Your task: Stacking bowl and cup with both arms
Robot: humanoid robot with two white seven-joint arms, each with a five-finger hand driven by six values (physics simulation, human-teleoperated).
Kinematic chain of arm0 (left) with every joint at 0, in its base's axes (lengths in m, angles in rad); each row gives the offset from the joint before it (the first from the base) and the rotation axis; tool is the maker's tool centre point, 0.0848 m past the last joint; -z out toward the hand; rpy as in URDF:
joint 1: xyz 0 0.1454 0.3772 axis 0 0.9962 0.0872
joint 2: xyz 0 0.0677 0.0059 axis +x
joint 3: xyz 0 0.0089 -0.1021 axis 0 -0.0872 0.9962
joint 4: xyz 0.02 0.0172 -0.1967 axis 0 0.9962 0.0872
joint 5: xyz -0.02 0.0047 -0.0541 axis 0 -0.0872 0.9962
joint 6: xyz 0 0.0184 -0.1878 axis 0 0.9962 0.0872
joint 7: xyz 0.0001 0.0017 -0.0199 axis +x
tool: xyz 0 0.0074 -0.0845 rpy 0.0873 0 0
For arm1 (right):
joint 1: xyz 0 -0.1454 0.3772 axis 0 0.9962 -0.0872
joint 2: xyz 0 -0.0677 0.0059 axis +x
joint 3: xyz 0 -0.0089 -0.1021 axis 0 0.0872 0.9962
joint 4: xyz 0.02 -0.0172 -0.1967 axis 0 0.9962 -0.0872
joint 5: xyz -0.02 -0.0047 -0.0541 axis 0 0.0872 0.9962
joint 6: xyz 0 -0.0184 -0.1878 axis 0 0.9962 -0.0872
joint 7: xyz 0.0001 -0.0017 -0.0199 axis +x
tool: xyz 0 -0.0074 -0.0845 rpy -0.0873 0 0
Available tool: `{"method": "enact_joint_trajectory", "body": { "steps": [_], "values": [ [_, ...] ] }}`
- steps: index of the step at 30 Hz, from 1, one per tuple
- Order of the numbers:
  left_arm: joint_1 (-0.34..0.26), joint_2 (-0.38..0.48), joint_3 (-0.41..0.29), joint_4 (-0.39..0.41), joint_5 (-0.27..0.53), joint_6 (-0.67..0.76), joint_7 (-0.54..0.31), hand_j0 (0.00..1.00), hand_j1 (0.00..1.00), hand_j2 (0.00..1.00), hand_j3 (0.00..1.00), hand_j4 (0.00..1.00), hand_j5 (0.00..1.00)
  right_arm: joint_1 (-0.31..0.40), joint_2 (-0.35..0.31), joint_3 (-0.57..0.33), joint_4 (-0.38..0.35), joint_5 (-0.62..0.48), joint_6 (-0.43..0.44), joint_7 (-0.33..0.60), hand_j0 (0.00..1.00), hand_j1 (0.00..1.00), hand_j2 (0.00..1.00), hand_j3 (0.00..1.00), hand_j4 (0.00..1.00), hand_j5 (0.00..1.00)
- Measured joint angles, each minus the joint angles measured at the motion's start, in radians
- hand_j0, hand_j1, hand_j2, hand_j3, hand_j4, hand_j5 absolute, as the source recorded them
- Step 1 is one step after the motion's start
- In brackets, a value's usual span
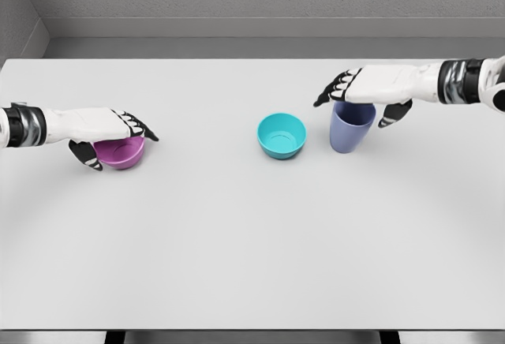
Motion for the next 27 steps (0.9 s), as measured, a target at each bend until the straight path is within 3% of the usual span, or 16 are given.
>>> {"method": "enact_joint_trajectory", "body": {
  "steps": [3, 10, 20, 27],
  "values": [
    [0.0, 0.0, 0.0, 0.0, -0.006, 0.0, 0.0, 0.7, 0.7, 0.7, 0.7, 0.7, 0.7, -0.002, 0.001, 0.004, 0.004, 0.0, 0.0, 0.0, 1.0, 1.0, 1.0, 1.0, 1.0, 1.0],
    [0.0, -0.006, 0.0, 0.0, -0.01, 0.0, 0.0, 0.62, 0.62, 0.62, 0.62, 0.62, 0.62, -0.002, 0.007, 0.007, 0.016, 0.001, 0.0, 0.0, 1.0, 1.0, 1.0, 1.0, 1.0, 1.0],
    [-0.058, -0.013, -0.003, -0.031, -0.007, -0.001, 0.0, 0.62, 0.62, 0.62, 0.62, 0.62, 0.62, -0.008, 0.018, 0.007, 0.042, 0.007, 0.0, 0.0, 1.0, 1.0, 1.0, 1.0, 1.0, 1.0],
    [-0.126, -0.107, -0.038, -0.044, -0.009, 0.0, 0.0, 0.62, 0.62, 0.62, 0.62, 0.62, 0.62, -0.009, 0.036, 0.012, 0.058, 0.019, 0.0, 0.0, 1.0, 1.0, 1.0, 1.0, 1.0, 1.0]
  ]
}}
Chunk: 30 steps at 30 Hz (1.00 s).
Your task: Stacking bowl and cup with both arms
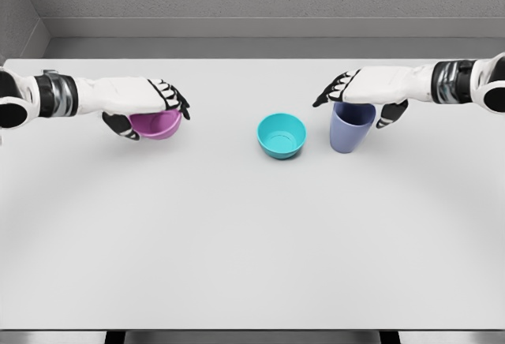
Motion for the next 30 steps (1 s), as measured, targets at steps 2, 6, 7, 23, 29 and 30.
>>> {"method": "enact_joint_trajectory", "body": {
  "steps": [2, 6, 7, 23, 29, 30],
  "values": [
    [-0.005, -0.036, -0.009, 0.0, -0.002, -0.001, 0.0, 0.62, 0.62, 0.62, 0.62, 0.62, 0.62, 0.002, 0.002, 0.002, 0.004, 0.001, 0.0, 0.0, 1.0, 1.0, 1.0, 1.0, 1.0, 1.0],
    [-0.031, -0.102, -0.028, 0.0, -0.002, -0.001, -0.001, 0.62, 0.62, 0.62, 0.62, 0.62, 0.62, -0.014, 0.001, -0.007, 0.046, 0.0, 0.0, 0.0, 1.0, 1.0, 1.0, 1.0, 1.0, 1.0],
    [-0.041, -0.116, -0.031, 0.0, -0.002, 0.0, 0.0, 0.62, 0.62, 0.62, 0.62, 0.62, 0.62, -0.014, 0.0, -0.009, 0.059, 0.001, 0.0, 0.0, 1.0, 1.0, 1.0, 1.0, 1.0, 1.0],
    [-0.138, -0.31, -0.055, 0.039, -0.017, -0.001, -0.001, 0.62, 0.62, 0.62, 0.62, 0.62, 0.62, -0.018, -0.007, -0.044, 0.117, -0.001, 0.0, 0.0, 1.0, 1.0, 1.0, 1.0, 1.0, 1.0],
    [-0.14, -0.376, -0.062, 0.078, -0.047, -0.001, -0.001, 0.62, 0.62, 0.62, 0.62, 0.62, 0.62, -0.017, -0.01, -0.062, 0.133, 0.0, 0.0, 0.0, 1.0, 1.0, 1.0, 1.0, 1.0, 1.0],
    [-0.14, -0.388, -0.062, 0.093, -0.054, 0.0, -0.001, 0.62, 0.62, 0.62, 0.62, 0.62, 0.62, -0.017, -0.011, -0.062, 0.135, 0.0, 0.0, 0.0, 1.0, 1.0, 1.0, 1.0, 1.0, 1.0]
  ]
}}
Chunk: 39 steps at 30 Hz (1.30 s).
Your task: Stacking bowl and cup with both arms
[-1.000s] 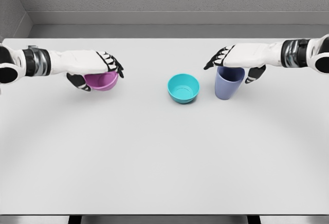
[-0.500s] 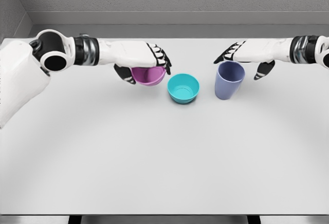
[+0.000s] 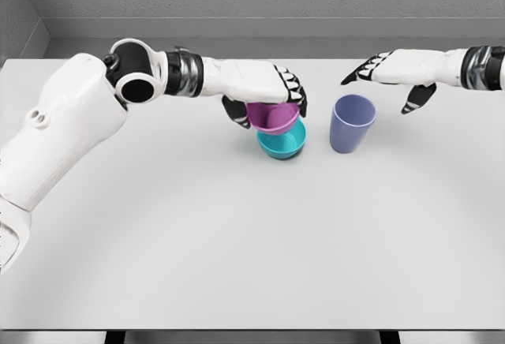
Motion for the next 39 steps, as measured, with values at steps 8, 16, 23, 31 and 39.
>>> {"method": "enact_joint_trajectory", "body": {
  "steps": [8, 16, 23, 31, 39],
  "values": [
    [0.002, -0.05, -0.001, 0.059, -0.038, 0.0, 0.0, 0.63, 0.63, 0.63, 0.63, 0.63, 0.63, 0.0, -0.001, -0.002, 0.005, 0.001, 0.0, 0.0, 1.0, 1.0, 1.0, 1.0, 1.0, 1.0],
    [0.003, -0.071, -0.014, 0.095, -0.046, 0.0, 0.001, 0.64, 0.64, 0.64, 0.64, 0.64, 0.64, -0.002, -0.001, -0.002, 0.004, 0.001, 0.0, 0.0, 1.0, 1.0, 1.0, 1.0, 1.0, 1.0],
    [0.003, -0.078, -0.026, 0.105, -0.046, 0.0, 0.001, 0.68, 0.68, 0.68, 0.68, 0.68, 0.68, -0.002, -0.039, -0.051, -0.005, -0.007, 0.0, 0.0, 1.0, 1.0, 1.0, 1.0, 1.0, 1.0],
    [0.003, -0.082, -0.027, 0.108, -0.045, 0.0, 0.002, 0.91, 0.91, 0.91, 0.91, 0.91, 0.91, 0.005, -0.048, -0.062, -0.019, -0.007, 0.0, 0.0, 1.0, 1.0, 1.0, 1.0, 1.0, 1.0],
    [0.003, -0.085, -0.027, 0.118, -0.043, 0.0, 0.001, 0.97, 0.97, 0.97, 0.97, 0.97, 0.97, 0.005, -0.048, -0.059, -0.028, -0.005, 0.0, 0.0, 1.0, 1.0, 1.0, 1.0, 1.0, 1.0]
  ]
}}
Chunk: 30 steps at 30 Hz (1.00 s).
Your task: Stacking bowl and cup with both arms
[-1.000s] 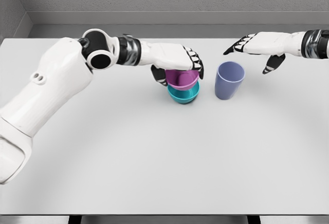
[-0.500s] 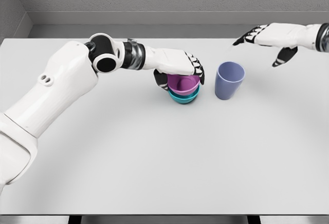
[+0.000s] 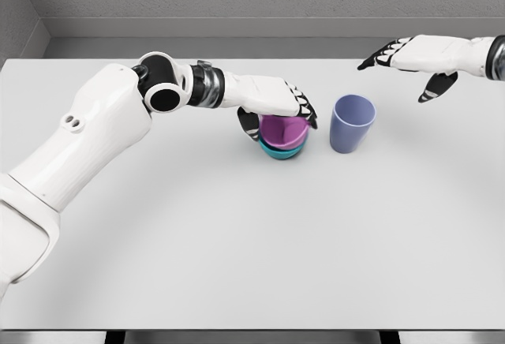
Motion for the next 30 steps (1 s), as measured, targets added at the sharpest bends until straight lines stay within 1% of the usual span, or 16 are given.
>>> {"method": "enact_joint_trajectory", "body": {
  "steps": [8, 10, 15, 18, 21, 23, 25, 28, 29, 30],
  "values": [
    [0.0, 0.001, -0.001, 0.014, 0.002, 0.0, 0.0, 0.97, 0.97, 0.97, 0.97, 0.97, 0.97, 0.0, 0.0, 0.001, -0.001, 0.0, 0.0, 0.0, 1.0, 1.0, 1.0, 1.0, 1.0, 1.0],
    [-0.003, 0.004, -0.001, 0.015, 0.005, 0.0, 0.0, 1.0, 1.0, 1.0, 1.0, 1.0, 1.0, 0.0, 0.0, 0.002, -0.001, 0.0, 0.0, 0.0, 1.0, 1.0, 1.0, 1.0, 1.0, 1.0],
    [-0.028, 0.023, -0.001, 0.002, 0.026, 0.0, 0.0, 1.0, 1.0, 1.0, 1.0, 1.0, 1.0, 0.002, -0.001, 0.002, -0.009, 0.0, 0.0, 0.0, 1.0, 1.0, 1.0, 1.0, 1.0, 1.0],
    [-0.034, 0.058, -0.001, -0.032, 0.064, 0.0, 0.0, 1.0, 1.0, 1.0, 1.0, 1.0, 1.0, 0.003, -0.002, 0.002, -0.022, 0.0, 0.0, 0.0, 1.0, 1.0, 1.0, 1.0, 1.0, 1.0],
    [-0.055, 0.095, -0.001, -0.057, 0.11, 0.0, 0.0, 1.0, 1.0, 1.0, 1.0, 1.0, 1.0, 0.003, -0.003, 0.003, -0.028, 0.0, 0.0, 0.0, 1.0, 1.0, 1.0, 1.0, 1.0, 1.0],
    [-0.063, 0.132, -0.001, -0.066, 0.166, 0.0, 0.0, 1.0, 1.0, 1.0, 1.0, 1.0, 1.0, 0.003, -0.003, 0.004, -0.031, 0.001, 0.0, 0.0, 1.0, 1.0, 1.0, 1.0, 1.0, 1.0],
    [-0.061, 0.182, 0.0, -0.096, 0.224, 0.0, 0.0, 1.0, 1.0, 1.0, 1.0, 1.0, 1.0, 0.005, -0.004, 0.007, -0.044, 0.002, 0.0, 0.0, 1.0, 1.0, 1.0, 1.0, 1.0, 1.0],
    [-0.043, 0.272, 0.003, -0.144, 0.305, 0.0, 0.0, 1.0, 1.0, 1.0, 1.0, 1.0, 1.0, 0.005, -0.004, 0.021, -0.084, 0.002, 0.0, 0.0, 1.0, 1.0, 1.0, 1.0, 1.0, 1.0],
    [-0.026, 0.308, 0.007, -0.151, 0.325, 0.0, 0.0, 1.0, 1.0, 1.0, 1.0, 1.0, 1.0, 0.005, -0.004, 0.025, -0.093, 0.002, 0.0, 0.0, 1.0, 1.0, 1.0, 1.0, 1.0, 1.0],
    [0.005, 0.34, 0.01, -0.153, 0.339, 0.0, 0.0, 1.0, 1.0, 1.0, 1.0, 1.0, 1.0, 0.005, -0.004, 0.027, -0.099, 0.002, 0.0, 0.0, 1.0, 1.0, 1.0, 1.0, 1.0, 1.0]
  ]
}}
